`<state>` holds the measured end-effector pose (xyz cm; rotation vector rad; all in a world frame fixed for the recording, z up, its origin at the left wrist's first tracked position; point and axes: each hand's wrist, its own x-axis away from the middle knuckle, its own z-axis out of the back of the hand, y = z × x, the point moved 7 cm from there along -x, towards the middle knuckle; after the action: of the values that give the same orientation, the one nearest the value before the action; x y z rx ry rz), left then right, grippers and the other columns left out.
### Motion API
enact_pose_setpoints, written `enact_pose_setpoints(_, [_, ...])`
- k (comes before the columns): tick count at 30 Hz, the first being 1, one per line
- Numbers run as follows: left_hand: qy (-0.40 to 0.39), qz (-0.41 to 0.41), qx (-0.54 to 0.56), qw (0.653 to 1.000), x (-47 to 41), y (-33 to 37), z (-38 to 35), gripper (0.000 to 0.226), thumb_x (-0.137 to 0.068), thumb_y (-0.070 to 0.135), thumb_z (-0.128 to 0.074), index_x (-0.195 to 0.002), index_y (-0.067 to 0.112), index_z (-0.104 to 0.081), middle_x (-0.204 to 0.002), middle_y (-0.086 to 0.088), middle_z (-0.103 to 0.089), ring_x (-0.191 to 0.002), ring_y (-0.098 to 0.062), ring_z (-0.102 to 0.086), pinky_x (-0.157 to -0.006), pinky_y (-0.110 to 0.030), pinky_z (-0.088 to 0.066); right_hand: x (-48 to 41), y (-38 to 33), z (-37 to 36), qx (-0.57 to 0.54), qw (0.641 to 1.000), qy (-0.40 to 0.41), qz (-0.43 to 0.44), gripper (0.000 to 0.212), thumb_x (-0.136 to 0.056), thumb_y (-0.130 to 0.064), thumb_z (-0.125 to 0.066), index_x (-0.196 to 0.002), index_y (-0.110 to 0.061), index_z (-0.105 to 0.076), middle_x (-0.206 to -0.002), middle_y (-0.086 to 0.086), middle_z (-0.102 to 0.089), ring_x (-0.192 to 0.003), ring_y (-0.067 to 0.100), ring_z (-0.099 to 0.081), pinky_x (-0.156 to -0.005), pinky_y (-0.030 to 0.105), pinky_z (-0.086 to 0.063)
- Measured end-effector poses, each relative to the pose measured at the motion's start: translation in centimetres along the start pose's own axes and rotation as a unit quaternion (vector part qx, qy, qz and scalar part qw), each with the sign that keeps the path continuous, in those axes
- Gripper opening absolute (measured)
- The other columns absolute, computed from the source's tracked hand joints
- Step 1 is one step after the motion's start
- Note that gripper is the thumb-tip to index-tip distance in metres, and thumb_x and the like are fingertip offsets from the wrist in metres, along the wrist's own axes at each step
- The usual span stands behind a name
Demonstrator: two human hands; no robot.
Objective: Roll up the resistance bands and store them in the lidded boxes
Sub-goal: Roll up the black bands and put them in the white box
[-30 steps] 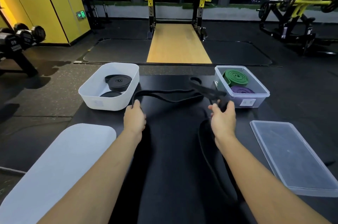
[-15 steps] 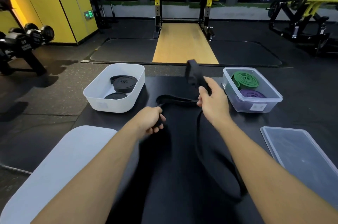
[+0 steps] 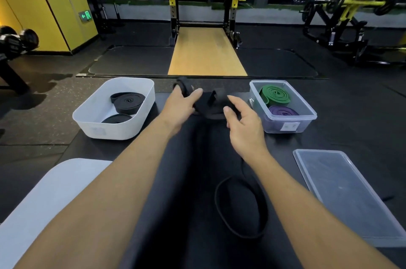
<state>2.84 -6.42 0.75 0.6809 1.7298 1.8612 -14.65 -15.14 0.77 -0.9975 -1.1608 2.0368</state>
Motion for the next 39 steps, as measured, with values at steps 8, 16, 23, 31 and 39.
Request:
enact_pose_setpoints(8, [-0.089, 0.062, -0.265, 0.958, 0.6, -4.6, 4.4, 0.038, -0.096, 0.039, -0.073, -0.082, 0.004, -0.075, -0.064, -0.004, -0.072, -0.056, -0.016, -0.063, -0.065, -0.028, -0.052, 2.2, 2.9, 1.1, -0.031, 0.997, 0.034, -0.062, 0.03, -0.104, -0.029, -0.055, -0.132, -0.033, -0.063, -0.089, -0.019, -0.063, -0.09, 0.008, -0.059, -0.09, 0.03, -0.048])
enact_pose_setpoints(16, [-0.183, 0.186, -0.101, 0.96, 3.8, -4.3, 1.0, 0.073, -0.1, 0.073, -0.039, -0.108, 0.009, -0.072, -0.101, -0.008, -0.08, -0.085, -0.019, -0.076, -0.079, -0.03, -0.056, 3.4, 1.5, -1.5, -0.075, 0.996, -0.039, -0.016, 0.033, -0.099, -0.028, -0.065, -0.131, -0.038, -0.067, -0.089, -0.022, -0.063, -0.08, -0.004, -0.058, -0.088, 0.025, -0.047])
enact_pose_setpoints(23, [-0.154, 0.126, -0.03, 0.98, 5.0, -3.3, -0.9, 0.008, -0.095, 0.019, -0.075, -0.099, 0.015, -0.069, -0.071, 0.002, -0.049, -0.049, -0.006, -0.038, -0.042, -0.017, -0.032, 8.5, 1.8, -5.1, -0.048, 0.899, -0.423, -0.103, 0.031, -0.087, -0.027, -0.066, -0.116, -0.026, -0.078, -0.084, 0.001, -0.077, -0.08, 0.018, -0.072, -0.076, 0.029, -0.055])
enact_pose_setpoints(31, [-0.315, 0.181, -0.002, 0.932, 11.7, -7.3, 2.9, 0.02, -0.095, 0.02, -0.06, -0.079, 0.029, -0.07, -0.068, 0.001, -0.017, -0.052, -0.01, -0.009, -0.044, -0.02, -0.007, 7.6, 4.2, -6.3, -0.325, 0.813, -0.316, -0.364, 0.021, -0.092, -0.027, -0.066, -0.106, -0.012, -0.068, -0.123, 0.022, -0.071, -0.117, 0.037, -0.069, -0.092, 0.042, -0.056])
enact_pose_setpoints(39, [-0.132, 0.211, -0.049, 0.967, 9.1, -10.6, 6.4, 0.03, -0.106, 0.039, -0.057, -0.098, 0.014, -0.07, -0.061, 0.008, -0.025, -0.049, -0.008, -0.017, -0.043, -0.019, -0.013, 4.5, 6.6, -6.7, -0.55, 0.712, -0.028, -0.436, 0.049, -0.106, -0.041, -0.051, -0.126, 0.003, -0.06, -0.114, 0.017, -0.075, -0.101, 0.03, -0.075, -0.089, 0.046, -0.055])
